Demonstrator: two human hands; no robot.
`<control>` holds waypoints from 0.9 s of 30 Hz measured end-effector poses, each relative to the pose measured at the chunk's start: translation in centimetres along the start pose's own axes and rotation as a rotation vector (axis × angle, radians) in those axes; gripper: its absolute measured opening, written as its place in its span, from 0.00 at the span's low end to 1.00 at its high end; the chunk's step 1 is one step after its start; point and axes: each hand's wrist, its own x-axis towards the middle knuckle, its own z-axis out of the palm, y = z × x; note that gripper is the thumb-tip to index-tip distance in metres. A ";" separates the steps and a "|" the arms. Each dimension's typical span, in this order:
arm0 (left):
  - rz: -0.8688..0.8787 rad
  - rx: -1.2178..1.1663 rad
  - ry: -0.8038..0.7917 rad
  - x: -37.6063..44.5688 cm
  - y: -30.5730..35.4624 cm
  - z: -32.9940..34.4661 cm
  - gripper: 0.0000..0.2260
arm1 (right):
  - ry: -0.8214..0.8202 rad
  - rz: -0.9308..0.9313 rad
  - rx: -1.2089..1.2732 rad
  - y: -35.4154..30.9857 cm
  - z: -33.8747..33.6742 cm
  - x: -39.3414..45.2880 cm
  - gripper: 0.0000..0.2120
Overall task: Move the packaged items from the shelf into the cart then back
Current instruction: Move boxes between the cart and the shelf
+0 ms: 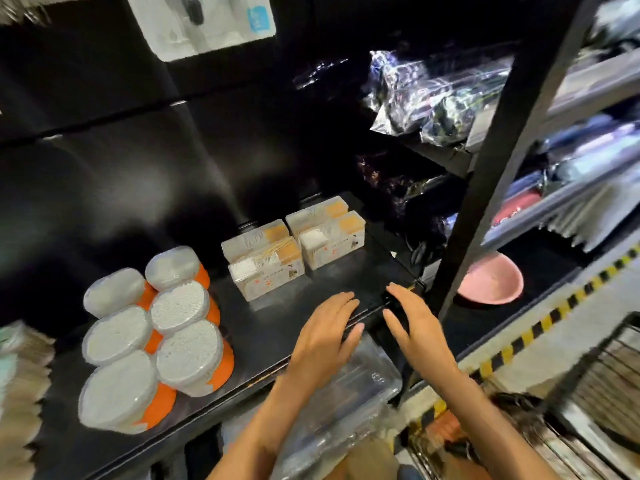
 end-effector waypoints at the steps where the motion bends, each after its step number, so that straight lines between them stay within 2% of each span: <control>1: 0.037 -0.049 0.004 -0.1 1.2 0.5 0.21 | 0.025 0.017 -0.019 0.5 -0.8 -1.7 0.21; 9: 0.205 -0.360 -0.178 -0.6 12.9 8.2 0.22 | 0.249 0.320 -0.091 6.1 -9.0 -16.2 0.22; 15: 0.319 -0.429 -0.370 0.6 20.9 14.5 0.28 | 0.429 0.561 -0.133 10.5 -15.0 -23.2 0.23; 18: 0.392 -0.440 -0.423 2.5 24.8 18.0 0.27 | 0.519 0.640 -0.141 13.4 -17.8 -25.3 0.31; 22: 0.425 -0.461 -0.499 5.0 29.5 23.9 0.27 | 0.558 0.710 -0.138 18.6 -21.8 -26.6 0.38; 27: 0.387 -0.382 -0.647 7.6 33.2 30.4 0.37 | 0.516 0.826 -0.095 25.6 -25.0 -27.3 0.41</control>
